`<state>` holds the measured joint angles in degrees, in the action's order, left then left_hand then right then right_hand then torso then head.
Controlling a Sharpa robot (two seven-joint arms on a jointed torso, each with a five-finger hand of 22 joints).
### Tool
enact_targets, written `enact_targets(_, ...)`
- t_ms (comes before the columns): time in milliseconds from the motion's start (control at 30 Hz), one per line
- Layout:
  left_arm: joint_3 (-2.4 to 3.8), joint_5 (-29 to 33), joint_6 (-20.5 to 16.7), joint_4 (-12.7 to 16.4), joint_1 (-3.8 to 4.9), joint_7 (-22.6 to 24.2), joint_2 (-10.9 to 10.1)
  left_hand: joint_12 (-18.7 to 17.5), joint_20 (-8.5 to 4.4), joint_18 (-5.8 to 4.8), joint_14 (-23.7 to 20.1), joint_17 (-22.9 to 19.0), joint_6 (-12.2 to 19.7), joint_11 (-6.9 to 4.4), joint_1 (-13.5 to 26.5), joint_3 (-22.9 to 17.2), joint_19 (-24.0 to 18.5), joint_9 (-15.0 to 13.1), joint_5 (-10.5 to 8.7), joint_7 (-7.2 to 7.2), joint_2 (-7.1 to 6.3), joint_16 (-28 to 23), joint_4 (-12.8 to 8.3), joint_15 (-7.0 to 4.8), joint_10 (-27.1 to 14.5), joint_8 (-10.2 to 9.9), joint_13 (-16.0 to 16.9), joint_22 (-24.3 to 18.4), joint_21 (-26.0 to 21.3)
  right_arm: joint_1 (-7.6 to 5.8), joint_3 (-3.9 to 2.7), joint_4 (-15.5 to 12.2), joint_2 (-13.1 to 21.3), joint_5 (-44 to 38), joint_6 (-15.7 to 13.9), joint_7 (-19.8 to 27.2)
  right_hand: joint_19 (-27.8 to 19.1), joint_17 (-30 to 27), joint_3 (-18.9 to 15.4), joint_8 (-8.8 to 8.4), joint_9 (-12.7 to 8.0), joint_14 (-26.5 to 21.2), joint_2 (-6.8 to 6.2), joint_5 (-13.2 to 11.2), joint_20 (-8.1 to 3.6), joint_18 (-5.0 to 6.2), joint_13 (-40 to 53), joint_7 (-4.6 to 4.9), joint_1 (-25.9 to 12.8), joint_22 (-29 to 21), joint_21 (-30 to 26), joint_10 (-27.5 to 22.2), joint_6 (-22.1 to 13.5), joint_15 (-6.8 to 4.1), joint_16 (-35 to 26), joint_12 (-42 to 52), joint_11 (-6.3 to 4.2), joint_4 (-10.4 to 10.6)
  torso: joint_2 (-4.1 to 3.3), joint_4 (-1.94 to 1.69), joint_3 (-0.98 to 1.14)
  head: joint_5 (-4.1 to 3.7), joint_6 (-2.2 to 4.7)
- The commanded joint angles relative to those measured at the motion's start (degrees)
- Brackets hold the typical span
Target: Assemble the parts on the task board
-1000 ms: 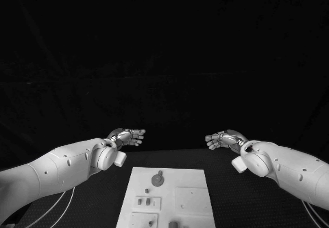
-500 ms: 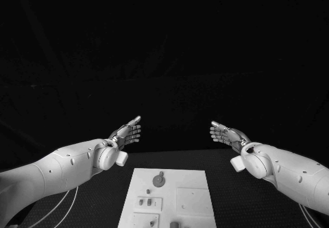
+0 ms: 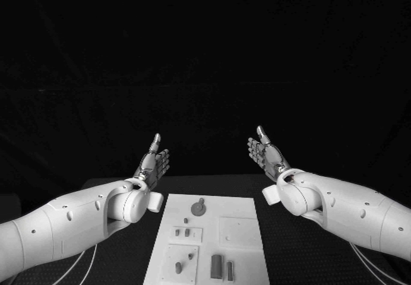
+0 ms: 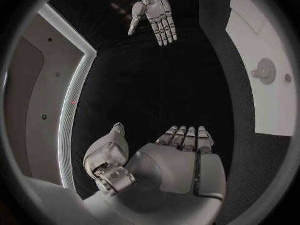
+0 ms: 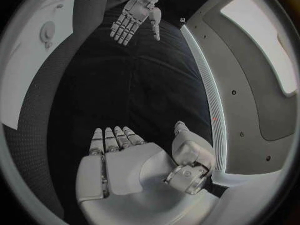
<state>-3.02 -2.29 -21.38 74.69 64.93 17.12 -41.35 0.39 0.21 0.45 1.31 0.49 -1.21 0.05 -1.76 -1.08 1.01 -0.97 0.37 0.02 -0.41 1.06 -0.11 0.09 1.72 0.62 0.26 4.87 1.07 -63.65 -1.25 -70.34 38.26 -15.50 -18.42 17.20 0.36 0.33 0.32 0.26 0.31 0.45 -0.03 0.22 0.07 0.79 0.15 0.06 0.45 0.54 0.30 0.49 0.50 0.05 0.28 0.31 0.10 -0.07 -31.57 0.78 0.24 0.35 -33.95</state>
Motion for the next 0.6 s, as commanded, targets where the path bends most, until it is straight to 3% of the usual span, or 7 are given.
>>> enact_targets(33, 0.88, 1.4, -12.8, 5.1, -1.42, 7.7, -1.0, -0.4, -0.21, -0.45, -1.3, -0.5, 1.2, -0.05, 1.8, 1.1, -1.0, 1.0, -0.37, -0.02, 0.41, -1.1, 0.1, -0.09, -1.7, -0.6, -0.3, -4.9, -1.1, 0.99, 0.30, -5.3, 1.7, 7.6, -12.4, 6.7, -0.4, -0.3, -0.3, -0.26, -0.3, -0.4, 0.03, -0.2, -0.07, -0.79, -0.2, -0.06, -0.4, -0.5, -0.3, -0.5, -0.5, -0.05, -0.3, -0.3, -0.10, 0.1, 0.39, -0.78, -0.24, -0.35, -0.42)
enact_targets(167, 2.08, 1.9, -18.4, 10.8, -3.29, 10.5, -2.3, -0.4, -0.21, -0.45, -1.3, -0.5, 1.2, -0.05, 1.8, 1.1, -1.0, 1.0, -0.37, -0.02, 0.41, -1.1, 0.1, -0.09, -1.7, -0.6, -0.3, -4.9, -1.1, 2.20, 0.76, -12.2, 4.0, 11.4, -18.8, 9.5, -0.4, -0.3, -0.3, -0.26, -0.3, -0.4, 0.03, -0.2, -0.07, -0.79, -0.2, -0.06, -0.4, -0.5, -0.3, -0.5, -0.5, -0.05, -0.3, -0.3, -0.10, 0.1, 0.39, -0.78, -0.24, -0.35, -0.42)
enact_targets(367, 2.92, 2.3, -22.3, 14.8, -4.61, 12.4, -3.2, -0.4, -0.21, -0.45, -1.3, -0.5, 1.2, -0.05, 1.8, 1.1, -1.0, 1.0, -0.37, -0.02, 0.41, -1.1, 0.1, -0.09, -1.7, -0.6, -0.3, -4.9, -1.1, 3.20, 1.14, -17.9, 5.9, 14.6, -24.1, 11.9, -0.4, -0.3, -0.3, -0.26, -0.3, -0.4, 0.03, -0.2, -0.07, -0.79, -0.2, -0.06, -0.4, -0.5, -0.3, -0.5, -0.5, -0.05, -0.3, -0.3, -0.10, 0.1, 0.39, -0.78, -0.24, -0.35, -0.42)
enact_targets(600, 3.02, 2.3, -22.7, 15.3, -4.77, 12.7, -3.3, -0.4, -0.21, -0.45, -1.3, -0.5, 1.2, -0.05, 1.8, 1.1, -1.0, 1.0, -0.37, -0.02, 0.41, -1.1, 0.1, -0.09, -1.7, -0.6, -0.3, -4.9, -1.1, 3.49, 1.25, -19.6, 6.4, 15.5, -25.7, 12.6, -0.4, -0.3, -0.3, -0.26, -0.3, -0.4, 0.03, -0.2, -0.07, -0.79, -0.2, -0.06, -0.4, -0.5, -0.3, -0.5, -0.5, -0.05, -0.3, -0.3, -0.10, 0.1, 0.39, -0.78, -0.24, -0.35, -0.42)
